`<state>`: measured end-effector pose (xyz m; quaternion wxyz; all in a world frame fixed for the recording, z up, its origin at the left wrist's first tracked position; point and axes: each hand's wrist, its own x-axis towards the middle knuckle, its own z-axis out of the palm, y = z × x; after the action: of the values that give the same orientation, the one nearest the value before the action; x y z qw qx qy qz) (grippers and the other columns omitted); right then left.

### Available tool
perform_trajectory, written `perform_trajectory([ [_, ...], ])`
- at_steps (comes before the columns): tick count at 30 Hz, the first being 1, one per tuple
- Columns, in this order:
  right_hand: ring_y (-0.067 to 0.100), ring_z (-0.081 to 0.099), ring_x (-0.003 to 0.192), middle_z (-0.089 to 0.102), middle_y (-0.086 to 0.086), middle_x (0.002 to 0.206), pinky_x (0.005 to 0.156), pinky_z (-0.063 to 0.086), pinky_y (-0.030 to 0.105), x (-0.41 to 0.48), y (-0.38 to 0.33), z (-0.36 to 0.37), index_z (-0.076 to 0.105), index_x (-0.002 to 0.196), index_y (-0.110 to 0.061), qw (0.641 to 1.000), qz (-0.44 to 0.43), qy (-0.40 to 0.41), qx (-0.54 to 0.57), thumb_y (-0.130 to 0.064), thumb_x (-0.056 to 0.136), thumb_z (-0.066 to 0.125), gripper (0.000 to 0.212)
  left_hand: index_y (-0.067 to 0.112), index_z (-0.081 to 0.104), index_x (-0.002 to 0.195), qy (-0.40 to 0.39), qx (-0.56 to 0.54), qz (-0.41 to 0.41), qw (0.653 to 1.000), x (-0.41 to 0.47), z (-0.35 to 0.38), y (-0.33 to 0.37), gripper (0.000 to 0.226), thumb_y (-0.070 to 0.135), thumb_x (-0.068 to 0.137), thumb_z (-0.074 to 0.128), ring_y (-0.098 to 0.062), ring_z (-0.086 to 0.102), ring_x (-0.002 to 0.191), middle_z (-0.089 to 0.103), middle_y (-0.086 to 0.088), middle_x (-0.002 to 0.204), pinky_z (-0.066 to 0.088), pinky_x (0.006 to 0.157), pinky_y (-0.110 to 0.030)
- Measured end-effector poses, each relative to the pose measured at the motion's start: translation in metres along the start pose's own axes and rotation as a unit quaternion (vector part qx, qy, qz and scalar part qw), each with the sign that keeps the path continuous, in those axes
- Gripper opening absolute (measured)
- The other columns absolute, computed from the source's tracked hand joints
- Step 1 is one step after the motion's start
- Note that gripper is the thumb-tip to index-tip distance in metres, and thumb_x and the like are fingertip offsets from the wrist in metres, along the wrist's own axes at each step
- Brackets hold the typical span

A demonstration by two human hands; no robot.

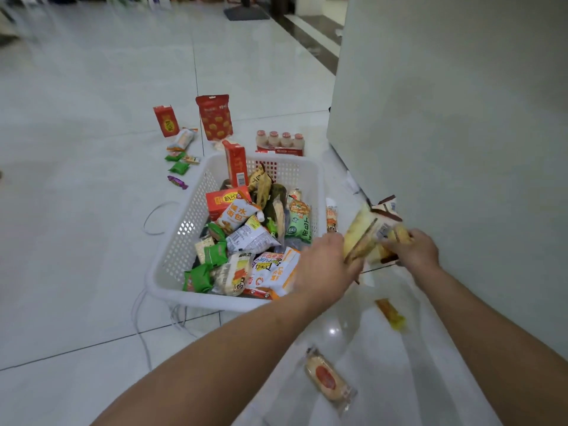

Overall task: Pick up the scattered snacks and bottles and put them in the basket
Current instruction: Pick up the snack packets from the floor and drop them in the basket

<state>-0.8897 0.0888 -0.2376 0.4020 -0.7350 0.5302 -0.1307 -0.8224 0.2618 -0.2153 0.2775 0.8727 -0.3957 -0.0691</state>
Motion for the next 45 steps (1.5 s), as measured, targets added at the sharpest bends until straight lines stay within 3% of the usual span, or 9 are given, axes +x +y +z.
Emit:
perform_trajectory([
  [4, 0.031, 0.065, 0.086, 0.068, 0.015, 0.096, 0.080, 0.056, 0.043, -0.019, -0.045, 0.027, 0.064, 0.098, -0.006, 0.997, -0.028, -0.058, 0.042, -0.031, 0.077, 0.074, 0.034, 0.007, 0.052, 0.112, 0.100, 0.116, -0.155, 0.976, 0.019, -0.048, -0.045, 0.044, 0.046, 0.092, 0.046, -0.030, 0.051, 0.107, 0.057, -0.011, 0.112, 0.040, 0.088, -0.041],
  [9, 0.032, 0.053, 0.119, 0.052, 0.012, 0.134, 0.096, 0.045, 0.041, -0.040, -0.086, 0.068, 0.045, 0.132, -0.010, 0.981, -0.077, -0.176, 0.035, -0.040, 0.088, 0.061, 0.056, 0.006, 0.027, 0.143, 0.014, 0.239, -0.249, 0.938, 0.010, -0.075, -0.095, 0.074, 0.060, 0.093, 0.035, -0.041, 0.041, 0.125, 0.044, -0.024, 0.137, 0.032, 0.102, -0.050],
  [12, 0.035, 0.026, 0.139, 0.028, 0.014, 0.151, 0.111, 0.026, 0.042, -0.047, -0.086, 0.080, 0.019, 0.149, -0.016, 0.983, -0.089, -0.155, -0.048, -0.050, 0.092, 0.048, 0.072, 0.010, 0.003, 0.152, -0.006, 0.262, -0.205, 0.943, -0.004, -0.067, -0.105, 0.082, 0.063, 0.093, 0.025, -0.043, 0.013, 0.142, 0.011, -0.026, 0.155, 0.017, 0.113, -0.054],
  [18, 0.037, 0.026, 0.137, 0.031, 0.020, 0.148, 0.112, 0.023, 0.042, -0.041, -0.018, 0.052, 0.032, 0.145, -0.013, 0.992, -0.023, -0.092, -0.085, -0.047, 0.095, 0.042, 0.062, 0.021, -0.007, 0.152, -0.087, 0.219, -0.053, 0.970, -0.023, -0.039, -0.089, 0.078, 0.065, 0.092, 0.019, -0.035, -0.018, 0.144, -0.017, -0.018, 0.157, -0.008, 0.117, -0.045],
  [24, 0.034, 0.035, 0.136, 0.036, 0.018, 0.149, 0.109, 0.030, 0.037, -0.048, 0.071, 0.001, 0.036, 0.143, -0.009, 0.982, 0.051, -0.097, -0.153, -0.032, 0.095, 0.049, 0.055, 0.014, 0.027, 0.147, -0.097, 0.164, 0.190, 0.963, -0.047, -0.005, -0.046, 0.063, 0.046, 0.096, 0.043, -0.030, 0.025, 0.141, 0.019, -0.017, 0.156, 0.020, 0.116, -0.038],
  [27, 0.033, 0.042, 0.131, 0.040, 0.017, 0.146, 0.105, 0.035, 0.034, -0.052, 0.098, -0.014, 0.040, 0.141, -0.010, 0.978, 0.079, -0.108, -0.158, -0.027, 0.094, 0.052, 0.052, 0.010, 0.058, 0.118, -0.063, 0.193, 0.358, 0.912, -0.061, 0.028, -0.043, 0.038, 0.028, 0.086, 0.054, -0.029, 0.056, 0.113, 0.058, -0.015, 0.126, 0.043, 0.101, -0.039],
  [30, 0.032, 0.045, 0.129, 0.045, 0.017, 0.142, 0.103, 0.037, 0.033, -0.052, 0.115, -0.019, 0.044, 0.138, -0.009, 0.978, 0.099, -0.115, -0.143, -0.025, 0.093, 0.054, 0.049, 0.010, 0.065, 0.096, -0.094, 0.218, 0.450, 0.861, -0.071, 0.050, -0.049, 0.023, 0.016, 0.077, 0.053, -0.026, 0.060, 0.088, 0.065, -0.007, 0.094, 0.041, 0.088, -0.032],
  [36, 0.034, 0.043, 0.127, 0.045, 0.017, 0.138, 0.106, 0.038, 0.037, -0.046, 0.130, 0.002, 0.046, 0.136, -0.013, 0.975, 0.113, -0.140, -0.128, -0.031, 0.088, 0.059, 0.053, 0.010, 0.045, 0.129, -0.352, 0.318, 0.337, 0.814, -0.082, 0.069, -0.061, 0.060, 0.032, 0.078, 0.067, -0.030, 0.052, 0.106, 0.051, -0.012, 0.120, 0.036, 0.092, -0.036],
  [45, 0.032, 0.039, 0.122, 0.043, 0.011, 0.131, 0.102, 0.036, 0.039, -0.037, 0.118, 0.043, 0.050, 0.125, -0.021, 0.979, 0.074, -0.103, -0.161, -0.041, 0.081, 0.066, 0.051, 0.002, 0.034, 0.136, -0.373, 0.334, 0.238, 0.832, -0.084, 0.072, -0.070, 0.053, 0.021, 0.092, 0.056, -0.040, 0.045, 0.120, 0.035, -0.025, 0.142, 0.035, 0.099, -0.044],
])
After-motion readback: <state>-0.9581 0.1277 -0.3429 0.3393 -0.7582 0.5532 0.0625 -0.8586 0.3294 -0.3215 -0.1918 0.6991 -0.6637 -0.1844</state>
